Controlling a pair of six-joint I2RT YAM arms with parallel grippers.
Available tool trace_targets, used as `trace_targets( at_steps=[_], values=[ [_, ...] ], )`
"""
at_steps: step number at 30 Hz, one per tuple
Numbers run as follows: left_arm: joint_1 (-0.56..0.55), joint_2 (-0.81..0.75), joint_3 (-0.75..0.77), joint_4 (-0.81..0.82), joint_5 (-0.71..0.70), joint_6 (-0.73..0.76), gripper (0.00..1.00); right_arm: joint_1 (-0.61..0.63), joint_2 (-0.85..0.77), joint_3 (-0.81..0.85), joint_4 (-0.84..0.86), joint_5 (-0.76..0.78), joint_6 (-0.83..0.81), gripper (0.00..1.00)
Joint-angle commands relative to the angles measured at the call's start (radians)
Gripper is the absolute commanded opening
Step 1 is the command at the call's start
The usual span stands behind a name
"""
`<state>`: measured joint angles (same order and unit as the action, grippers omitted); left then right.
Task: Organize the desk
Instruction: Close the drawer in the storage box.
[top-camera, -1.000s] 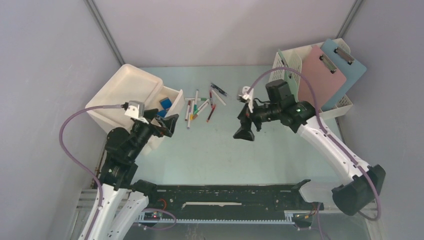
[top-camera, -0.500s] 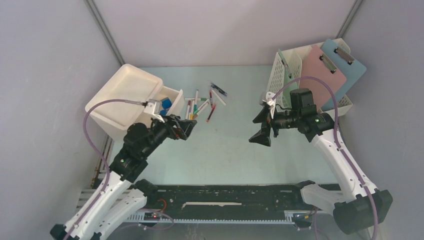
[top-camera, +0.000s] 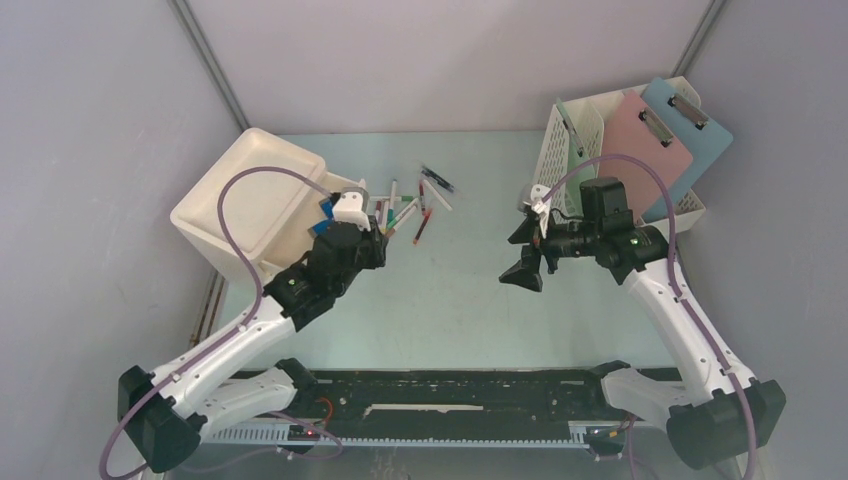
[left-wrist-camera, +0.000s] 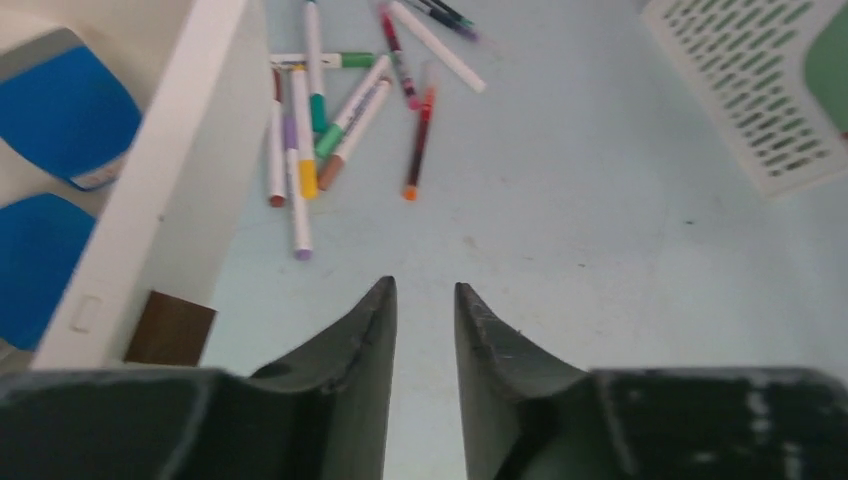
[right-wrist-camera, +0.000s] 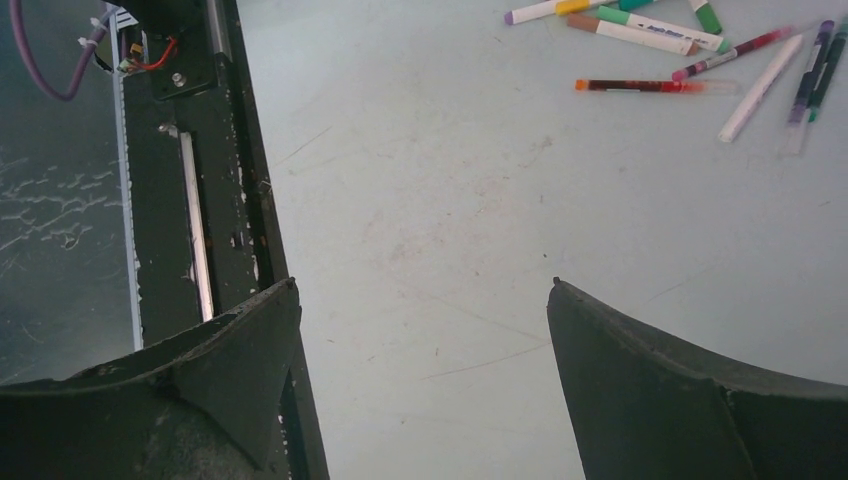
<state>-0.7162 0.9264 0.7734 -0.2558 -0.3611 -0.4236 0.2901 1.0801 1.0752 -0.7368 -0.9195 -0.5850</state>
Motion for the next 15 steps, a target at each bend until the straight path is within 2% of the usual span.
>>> trace_targets(
  at_steps=[1,4,8,15],
  values=[
    [-0.003,0.043,0.059,-0.019,-0.115,0.047,0.26,0.017,-0.020,-0.003,0.014,0.025,-0.023,1.00],
    [-0.004,0.066,0.063,-0.026,-0.172,0.079,0.14,0.023,-0.020,-0.010,0.021,0.033,-0.023,1.00],
    [-0.004,0.096,0.061,-0.027,-0.261,0.142,0.03,0.027,-0.016,-0.010,0.020,0.038,-0.024,1.00],
    [0.007,0.178,0.074,-0.026,-0.392,0.204,0.00,0.029,-0.013,-0.009,0.018,0.041,-0.028,1.00]
  ],
)
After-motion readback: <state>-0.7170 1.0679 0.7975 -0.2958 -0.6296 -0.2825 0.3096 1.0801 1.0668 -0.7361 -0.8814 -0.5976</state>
